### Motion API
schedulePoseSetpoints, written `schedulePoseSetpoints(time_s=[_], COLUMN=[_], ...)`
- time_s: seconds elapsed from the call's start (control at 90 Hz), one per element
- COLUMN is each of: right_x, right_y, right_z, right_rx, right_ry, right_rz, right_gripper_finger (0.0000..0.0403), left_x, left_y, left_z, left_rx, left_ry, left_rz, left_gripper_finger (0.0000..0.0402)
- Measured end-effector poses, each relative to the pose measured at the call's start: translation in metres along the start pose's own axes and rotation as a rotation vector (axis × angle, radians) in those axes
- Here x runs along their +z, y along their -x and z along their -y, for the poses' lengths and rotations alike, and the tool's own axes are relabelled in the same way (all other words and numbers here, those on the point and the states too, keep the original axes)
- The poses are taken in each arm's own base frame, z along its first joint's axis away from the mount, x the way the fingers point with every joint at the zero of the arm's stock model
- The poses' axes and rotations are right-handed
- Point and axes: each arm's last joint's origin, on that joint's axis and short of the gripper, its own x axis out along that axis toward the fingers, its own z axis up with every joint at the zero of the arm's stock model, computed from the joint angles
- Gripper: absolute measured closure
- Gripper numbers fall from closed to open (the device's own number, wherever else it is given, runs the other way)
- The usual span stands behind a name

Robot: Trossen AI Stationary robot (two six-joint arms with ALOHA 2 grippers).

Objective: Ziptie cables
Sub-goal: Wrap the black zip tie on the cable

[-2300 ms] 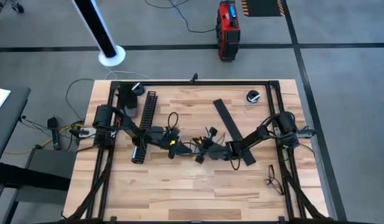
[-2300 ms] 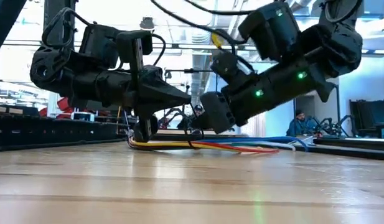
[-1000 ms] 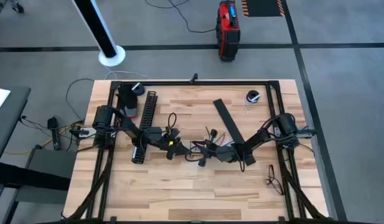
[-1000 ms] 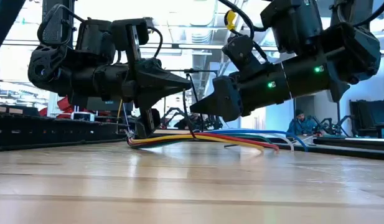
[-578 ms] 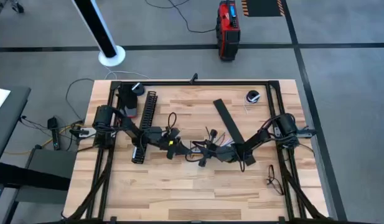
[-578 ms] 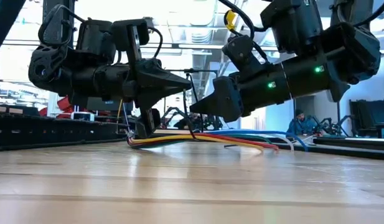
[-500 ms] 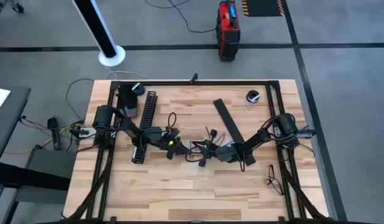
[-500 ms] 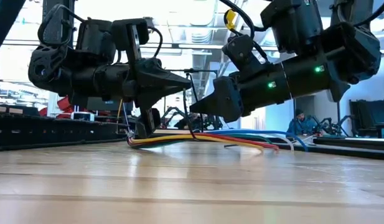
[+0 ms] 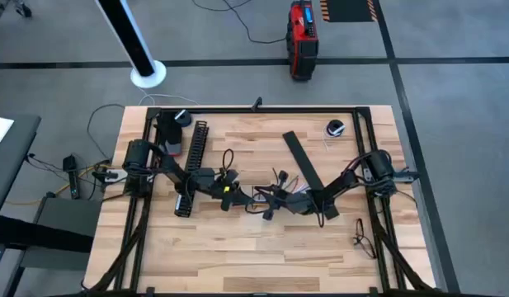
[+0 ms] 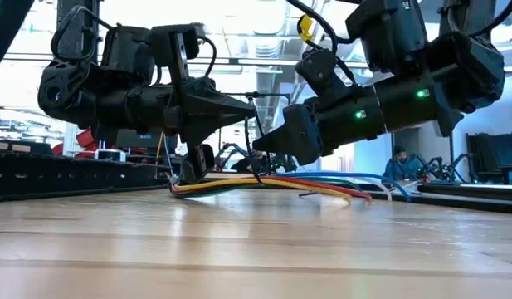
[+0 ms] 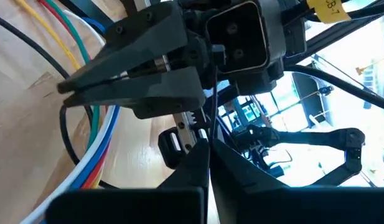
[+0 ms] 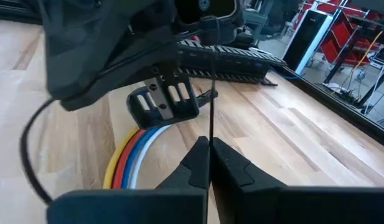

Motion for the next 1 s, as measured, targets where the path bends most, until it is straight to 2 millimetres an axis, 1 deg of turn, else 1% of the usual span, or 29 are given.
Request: schedulePoseSetpoints(time_s=[0.233, 0.478, 0.589, 1.0], right_x=[0.0001, 0.0001, 0.0, 0.0026], right_y=[0.0001, 0.0001, 0.0002, 0.001], right_z=[-0.0002, 0.0, 0.0008, 0.0001], right_rx=[0.004, -0.004, -0.034, -0.035], right_ry=[0.002, 0.005, 0.004, 0.012], right_rz=[0.001, 0.001, -0.002, 0.02], right_gripper_finger=[0.0403, 0.0403, 0.0403, 0.0403], left_x=[0.0021, 0.0019, 0.002, 0.0018], left_y=[-0.0038, -0.0038, -0.0038, -0.0038], left_z=[0.0016, 0.0015, 0.0015, 0.001], left_rx=[-0.009, -0.009, -0.01, -0.002], left_ry=[-0.006, -0.01, -0.012, -0.003], left_rz=[0.001, -0.002, -0.002, -0.001], left_gripper_finger=[0.0401, 0.0402, 0.0402, 0.0401])
